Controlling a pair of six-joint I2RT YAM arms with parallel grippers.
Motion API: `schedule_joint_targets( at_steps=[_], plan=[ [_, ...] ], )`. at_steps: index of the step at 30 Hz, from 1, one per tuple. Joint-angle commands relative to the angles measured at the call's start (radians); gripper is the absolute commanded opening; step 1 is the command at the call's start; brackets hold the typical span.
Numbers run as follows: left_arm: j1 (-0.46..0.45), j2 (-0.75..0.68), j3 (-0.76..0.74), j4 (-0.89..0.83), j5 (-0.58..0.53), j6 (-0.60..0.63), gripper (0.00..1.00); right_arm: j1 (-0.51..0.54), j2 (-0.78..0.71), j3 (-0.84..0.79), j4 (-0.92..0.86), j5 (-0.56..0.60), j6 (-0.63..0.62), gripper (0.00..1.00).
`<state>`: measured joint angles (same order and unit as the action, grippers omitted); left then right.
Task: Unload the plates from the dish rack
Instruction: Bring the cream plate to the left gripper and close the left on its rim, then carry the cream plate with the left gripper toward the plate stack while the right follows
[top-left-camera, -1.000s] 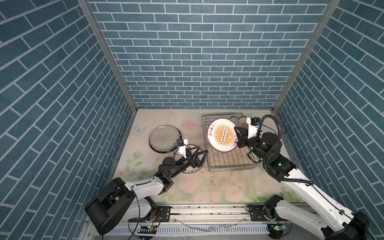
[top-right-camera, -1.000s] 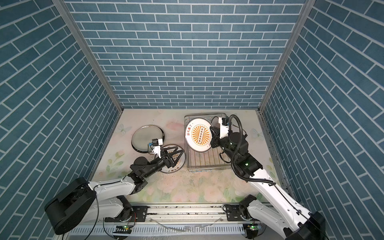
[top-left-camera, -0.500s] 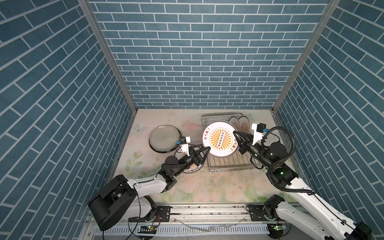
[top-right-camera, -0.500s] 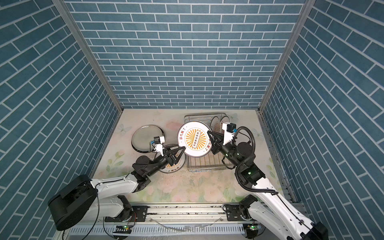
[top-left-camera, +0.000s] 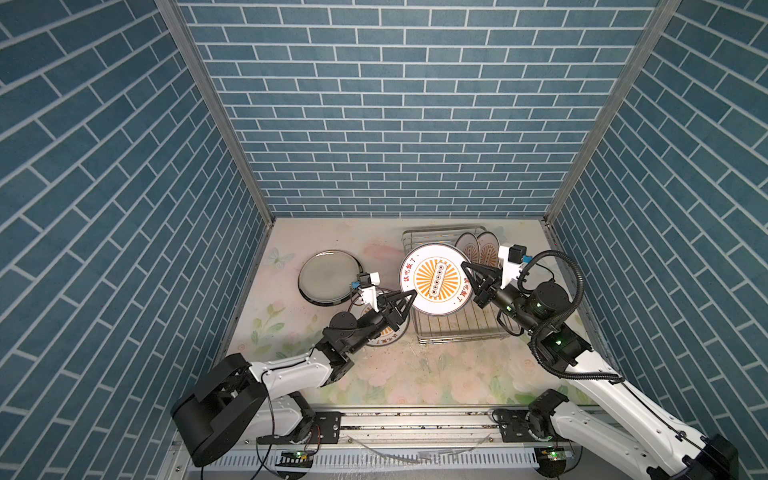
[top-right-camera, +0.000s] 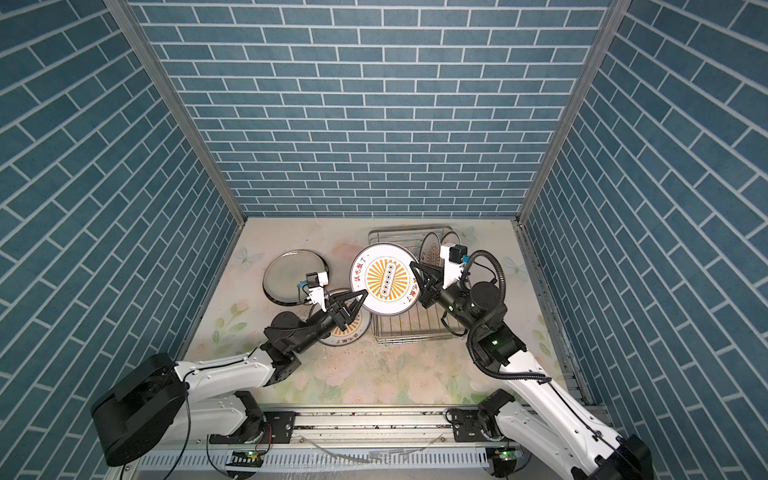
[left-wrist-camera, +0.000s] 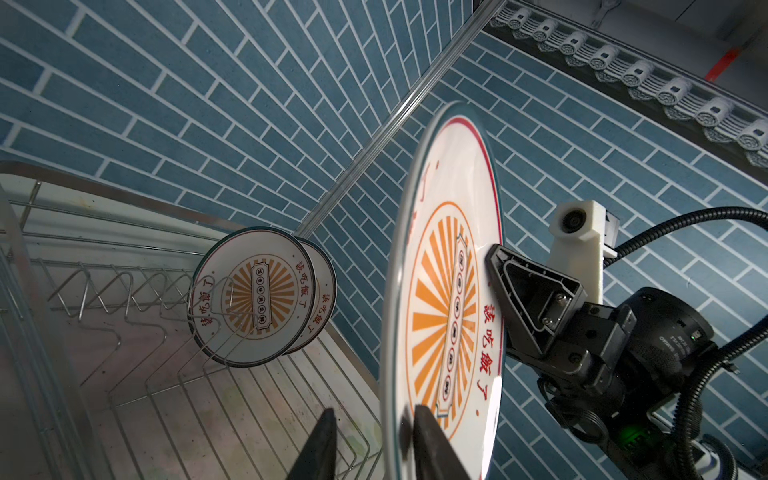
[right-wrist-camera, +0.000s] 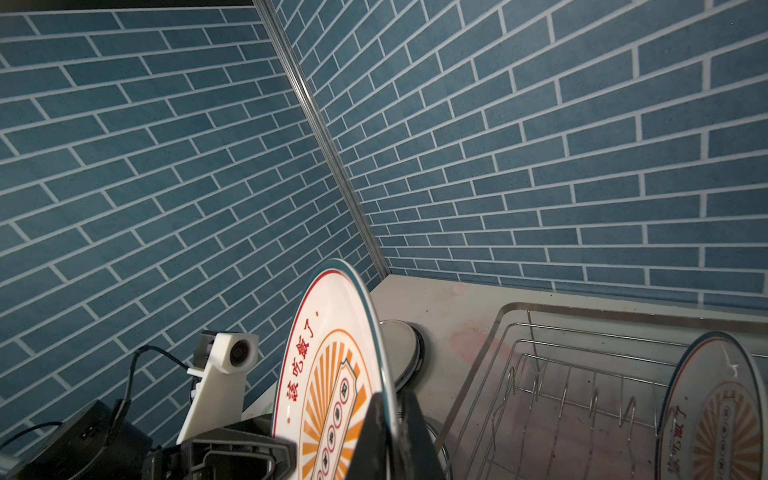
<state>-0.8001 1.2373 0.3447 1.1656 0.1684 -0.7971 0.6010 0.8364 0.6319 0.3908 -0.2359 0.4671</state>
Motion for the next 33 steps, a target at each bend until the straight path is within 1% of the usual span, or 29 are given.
schedule_joint_targets(
  at_steps=[1,5,6,7,9,11,12,17,19,23,28,33],
  plan=[
    [-0.002,-0.024,0.016,-0.032,-0.02,0.002,0.24,-0.004,0.01,0.018,0.087,-0.019,0.045,0.0],
    [-0.004,-0.029,0.017,-0.049,-0.02,-0.005,0.16,-0.003,0.028,0.021,0.095,-0.019,0.045,0.0],
    [-0.004,-0.028,0.019,-0.049,-0.014,-0.008,0.15,-0.003,0.035,0.024,0.097,-0.022,0.046,0.0],
    [-0.004,-0.026,0.019,-0.046,-0.009,-0.011,0.15,-0.003,0.041,0.027,0.1,-0.023,0.048,0.0],
    [-0.004,-0.018,0.02,-0.03,0.007,-0.019,0.22,-0.004,0.054,0.031,0.101,-0.026,0.05,0.0],
    [-0.004,-0.013,0.024,-0.03,0.017,-0.024,0.21,-0.003,0.063,0.034,0.103,-0.026,0.051,0.0],
    [-0.004,-0.013,0.026,-0.033,0.02,-0.026,0.19,-0.003,0.067,0.036,0.104,-0.026,0.05,0.0],
    [-0.004,-0.021,0.032,-0.064,0.009,-0.03,0.03,-0.003,0.077,0.039,0.103,-0.022,0.048,0.0],
    [-0.004,-0.025,0.036,-0.083,0.007,-0.03,0.0,-0.003,0.081,0.04,0.103,-0.021,0.047,0.0],
    [-0.004,-0.033,0.034,-0.097,0.0,-0.037,0.0,-0.003,0.093,0.042,0.106,-0.016,0.046,0.01],
    [-0.005,-0.043,0.032,-0.119,-0.021,-0.051,0.0,-0.003,0.105,0.04,0.102,-0.008,0.05,0.09],
    [-0.005,-0.05,0.033,-0.138,-0.031,-0.075,0.0,-0.003,0.113,0.023,0.144,-0.024,0.047,0.14]
  ],
)
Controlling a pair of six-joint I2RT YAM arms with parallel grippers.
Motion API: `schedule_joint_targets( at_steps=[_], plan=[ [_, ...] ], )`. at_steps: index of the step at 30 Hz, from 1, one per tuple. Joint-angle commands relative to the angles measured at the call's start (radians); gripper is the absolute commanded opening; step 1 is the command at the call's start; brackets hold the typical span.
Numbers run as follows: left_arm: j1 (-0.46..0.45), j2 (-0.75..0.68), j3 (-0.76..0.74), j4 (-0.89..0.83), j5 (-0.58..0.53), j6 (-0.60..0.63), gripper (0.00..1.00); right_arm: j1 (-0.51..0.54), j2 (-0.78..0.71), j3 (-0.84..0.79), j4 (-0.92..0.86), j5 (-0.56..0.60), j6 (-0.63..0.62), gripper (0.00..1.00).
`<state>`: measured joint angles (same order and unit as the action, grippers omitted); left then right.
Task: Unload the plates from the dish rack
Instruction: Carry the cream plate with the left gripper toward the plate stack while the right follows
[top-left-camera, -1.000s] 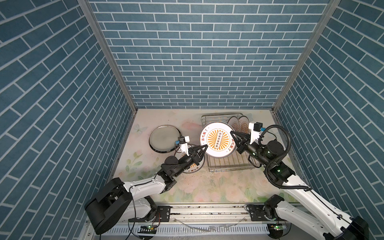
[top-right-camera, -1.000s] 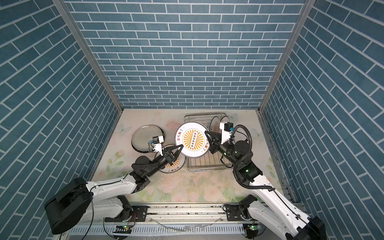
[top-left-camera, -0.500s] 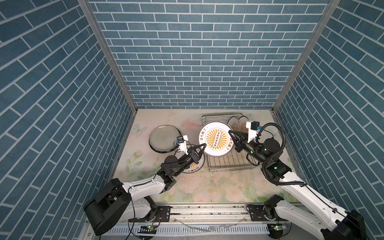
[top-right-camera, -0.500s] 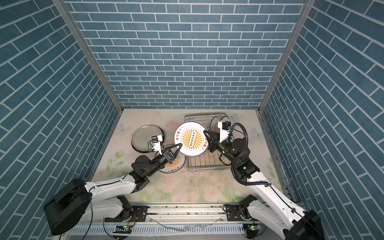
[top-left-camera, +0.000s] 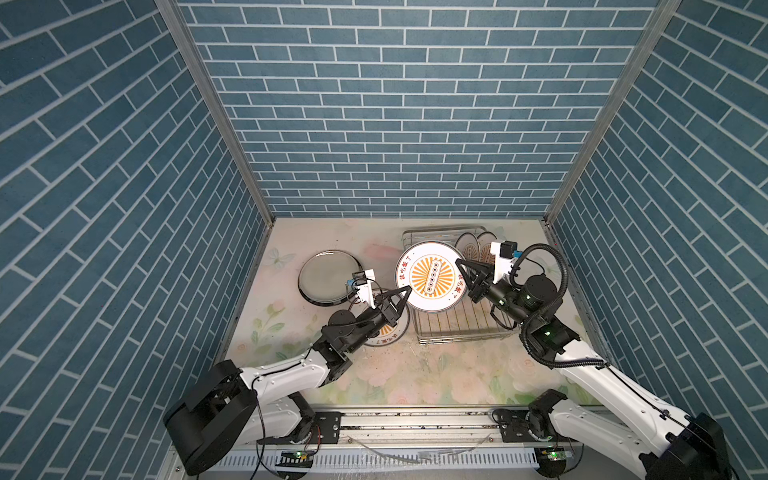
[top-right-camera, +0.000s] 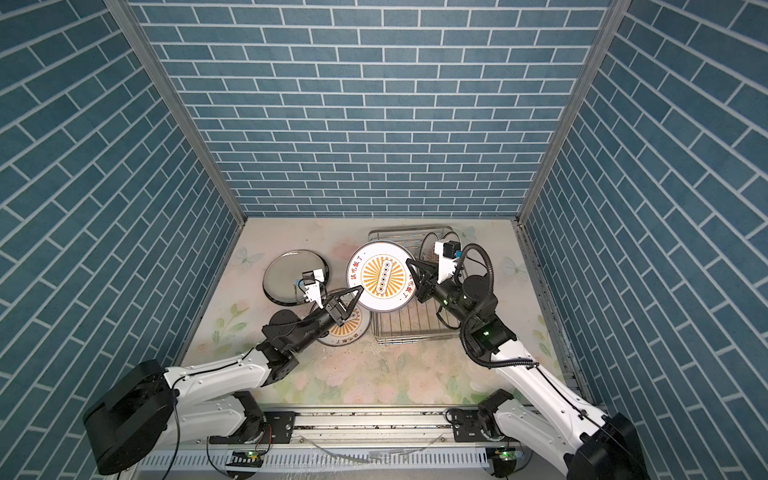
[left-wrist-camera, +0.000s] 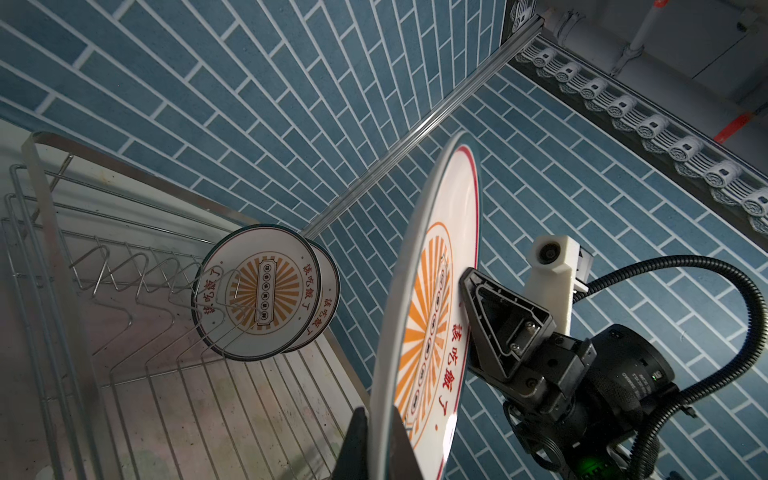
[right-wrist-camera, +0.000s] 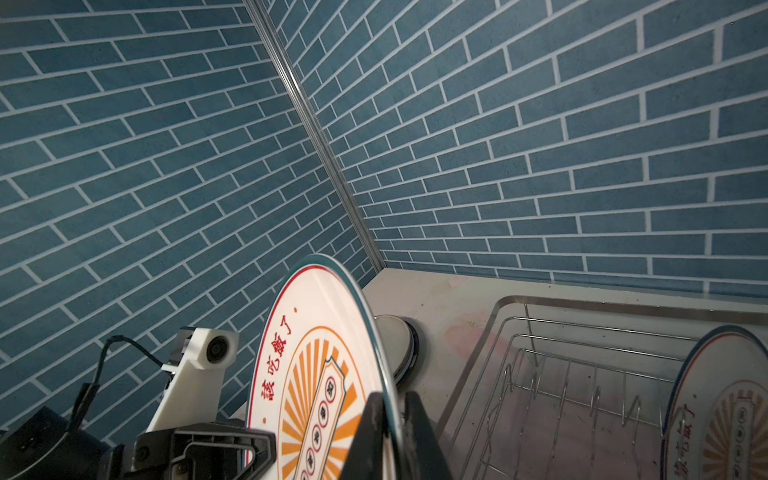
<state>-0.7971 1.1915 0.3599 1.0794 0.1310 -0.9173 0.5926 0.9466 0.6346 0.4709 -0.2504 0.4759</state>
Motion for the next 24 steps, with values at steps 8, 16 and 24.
schedule_joint_targets(
  at_steps=[8,16,24],
  plan=[
    [-0.008,-0.025,0.008,-0.072,-0.006,0.036,0.0,0.006,0.029,0.041,0.043,-0.039,0.035,0.18],
    [-0.008,-0.048,0.004,-0.104,-0.024,0.013,0.0,0.005,0.045,0.05,0.04,-0.062,0.035,0.28],
    [-0.008,-0.078,-0.015,-0.098,-0.039,0.004,0.0,0.006,0.049,0.072,-0.004,-0.047,0.058,0.82]
  ],
)
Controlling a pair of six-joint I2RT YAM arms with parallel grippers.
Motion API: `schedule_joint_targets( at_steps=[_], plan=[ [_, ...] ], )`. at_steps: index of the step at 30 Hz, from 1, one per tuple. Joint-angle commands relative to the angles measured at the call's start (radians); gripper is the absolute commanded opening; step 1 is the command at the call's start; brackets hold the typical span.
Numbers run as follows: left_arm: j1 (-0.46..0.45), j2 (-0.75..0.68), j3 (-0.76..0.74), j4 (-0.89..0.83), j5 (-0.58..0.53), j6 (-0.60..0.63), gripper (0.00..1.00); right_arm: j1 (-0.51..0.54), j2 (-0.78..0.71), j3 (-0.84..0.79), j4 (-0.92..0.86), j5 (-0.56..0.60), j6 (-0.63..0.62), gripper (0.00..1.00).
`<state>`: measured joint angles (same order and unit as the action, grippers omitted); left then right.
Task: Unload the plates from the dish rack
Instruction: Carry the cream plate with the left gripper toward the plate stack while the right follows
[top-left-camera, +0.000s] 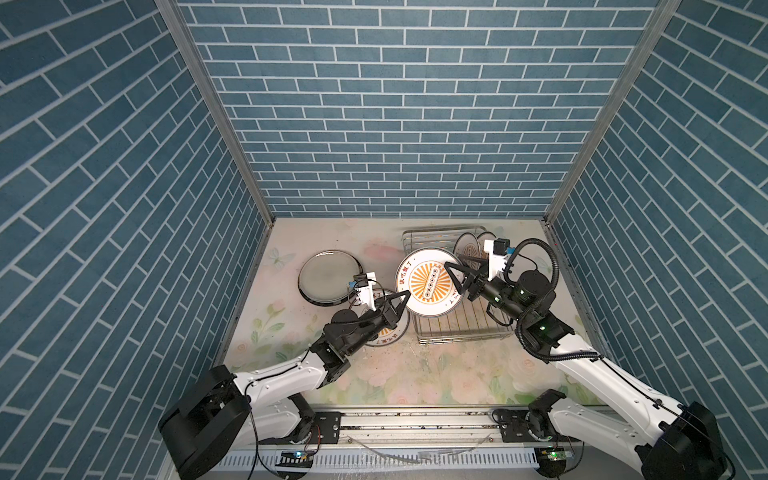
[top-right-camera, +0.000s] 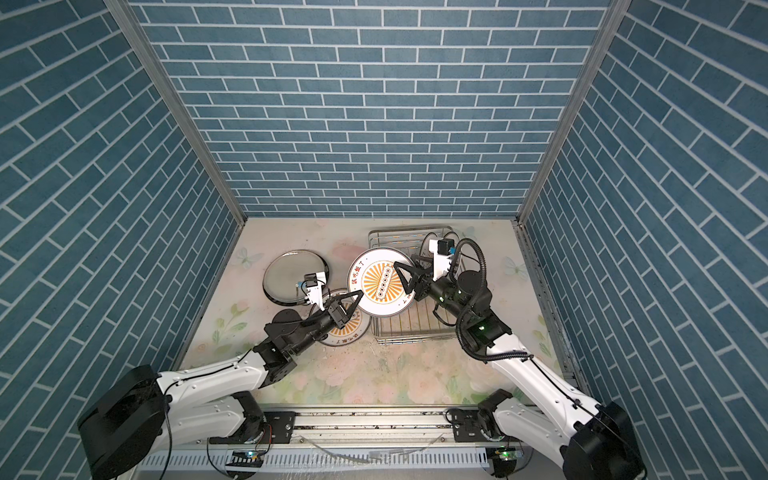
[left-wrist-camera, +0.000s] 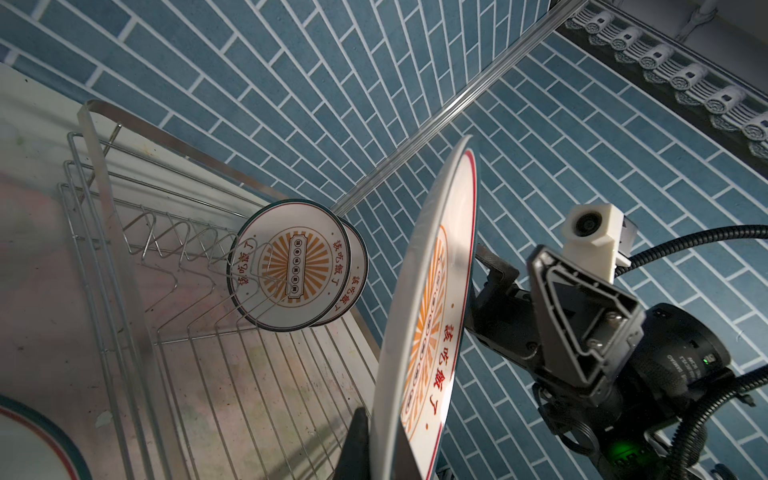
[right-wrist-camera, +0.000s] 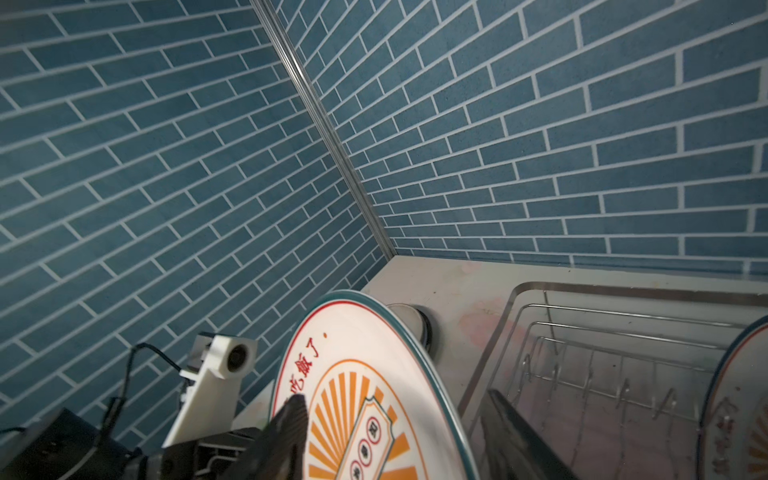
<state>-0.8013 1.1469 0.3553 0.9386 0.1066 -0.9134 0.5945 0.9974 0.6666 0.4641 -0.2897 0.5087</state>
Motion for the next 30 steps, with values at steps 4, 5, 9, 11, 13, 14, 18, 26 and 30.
schedule_joint_targets(
  at_steps=[4,5,9,11,13,14,18,26,30],
  plan=[
    [-0.004,-0.052,-0.019,0.029,-0.028,0.002,0.0,0.004,0.001,0.06,-0.033,-0.01,0.039,0.97],
    [-0.003,-0.055,-0.021,0.028,-0.031,0.001,0.0,0.003,0.003,0.066,-0.04,-0.011,0.038,0.97],
    [-0.003,-0.09,-0.022,-0.018,-0.05,0.006,0.0,0.004,-0.003,0.072,-0.055,-0.011,0.026,0.97],
    [-0.003,-0.123,-0.035,-0.052,-0.08,0.005,0.0,0.004,-0.004,0.075,-0.065,-0.032,-0.004,0.97],
    [-0.003,-0.157,-0.048,-0.088,-0.113,0.001,0.0,0.004,0.002,0.088,-0.089,-0.054,-0.031,0.97],
    [-0.002,-0.178,-0.053,-0.117,-0.132,-0.002,0.0,0.004,0.009,0.103,-0.112,-0.075,-0.048,0.97],
    [0.001,-0.263,-0.066,-0.243,-0.199,-0.02,0.0,0.007,0.065,0.169,-0.199,-0.146,-0.1,0.95],
    [0.008,-0.42,-0.114,-0.487,-0.368,-0.102,0.0,0.059,0.169,0.262,-0.322,-0.119,-0.184,0.97],
    [0.02,-0.47,-0.133,-0.591,-0.415,-0.17,0.0,0.113,0.229,0.326,-0.417,-0.083,-0.248,0.97]
  ],
)
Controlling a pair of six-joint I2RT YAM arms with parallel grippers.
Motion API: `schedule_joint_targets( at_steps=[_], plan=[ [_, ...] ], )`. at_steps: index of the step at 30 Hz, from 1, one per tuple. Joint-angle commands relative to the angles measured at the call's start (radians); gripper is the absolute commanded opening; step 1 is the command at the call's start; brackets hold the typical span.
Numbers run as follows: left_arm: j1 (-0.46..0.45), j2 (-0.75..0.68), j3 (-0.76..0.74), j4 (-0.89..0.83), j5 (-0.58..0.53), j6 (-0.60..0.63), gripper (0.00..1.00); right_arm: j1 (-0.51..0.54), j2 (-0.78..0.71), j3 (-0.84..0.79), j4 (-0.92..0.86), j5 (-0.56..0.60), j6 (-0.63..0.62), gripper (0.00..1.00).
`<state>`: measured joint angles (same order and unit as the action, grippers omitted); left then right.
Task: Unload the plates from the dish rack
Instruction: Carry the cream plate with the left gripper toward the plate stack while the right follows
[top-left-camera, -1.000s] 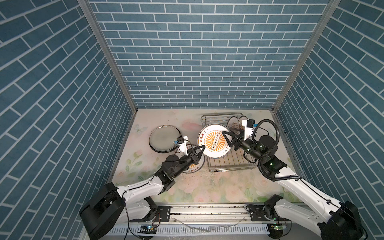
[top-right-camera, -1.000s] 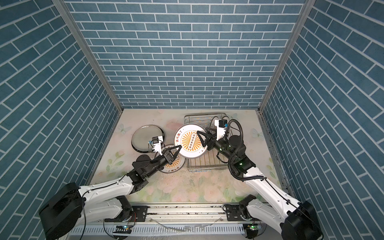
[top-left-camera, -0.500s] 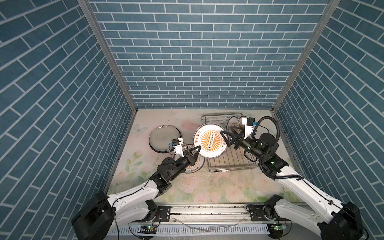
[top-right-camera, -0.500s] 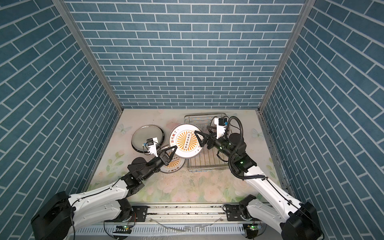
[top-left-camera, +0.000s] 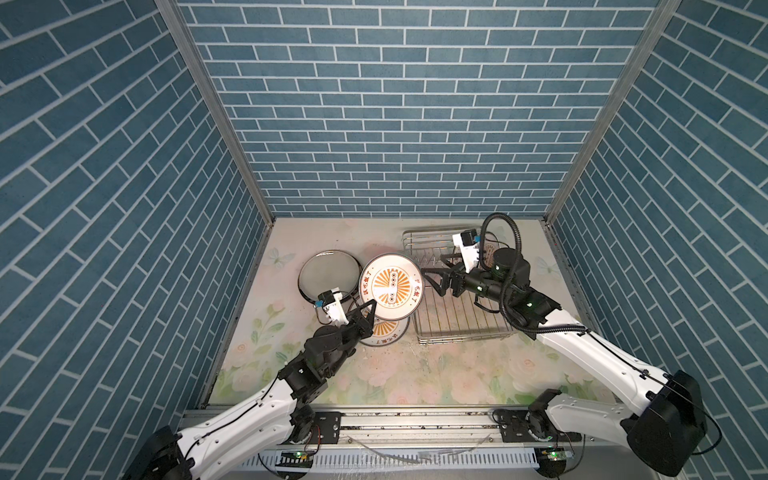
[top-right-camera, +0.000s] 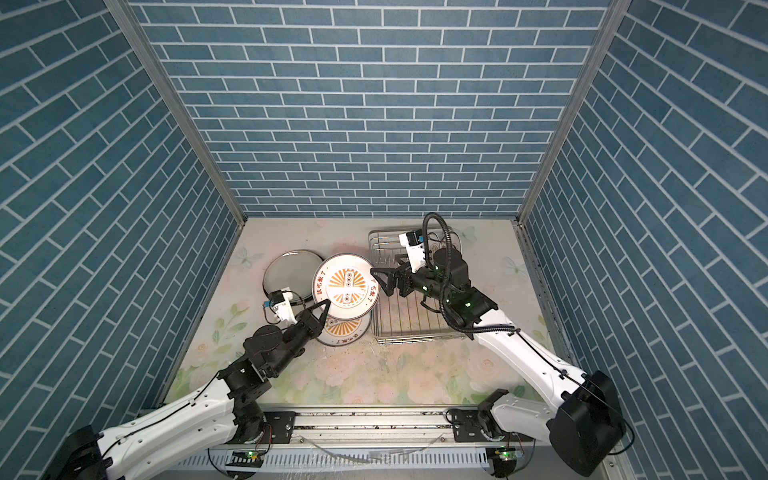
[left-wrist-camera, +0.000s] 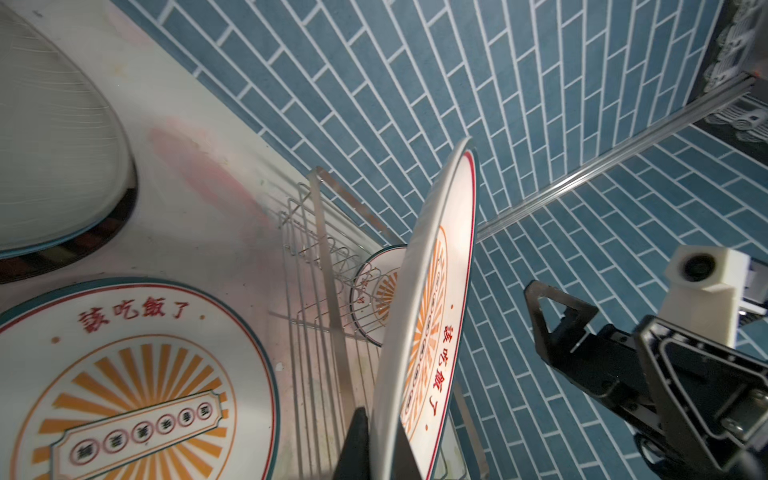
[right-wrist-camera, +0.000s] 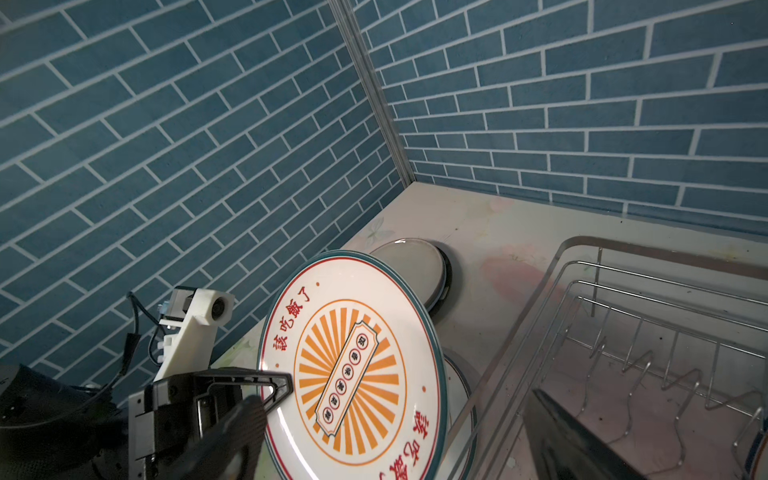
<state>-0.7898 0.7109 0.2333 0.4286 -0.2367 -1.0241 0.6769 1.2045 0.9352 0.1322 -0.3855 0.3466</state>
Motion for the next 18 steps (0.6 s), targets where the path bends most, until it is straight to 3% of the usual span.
schedule_joint_targets(
  at_steps=[1,7,18],
  plan=[
    [0.012,-0.049,-0.012,-0.121,-0.086,-0.072,0.0,0.047,0.038,0.071,-0.107,0.028,-0.107,0.97],
    [0.024,-0.129,-0.045,-0.219,-0.146,-0.139,0.0,0.156,0.126,0.141,-0.213,0.076,-0.255,0.97],
    [0.117,-0.022,-0.073,-0.18,-0.038,-0.217,0.0,0.211,0.216,0.197,-0.263,0.188,-0.304,0.97]
  ],
)
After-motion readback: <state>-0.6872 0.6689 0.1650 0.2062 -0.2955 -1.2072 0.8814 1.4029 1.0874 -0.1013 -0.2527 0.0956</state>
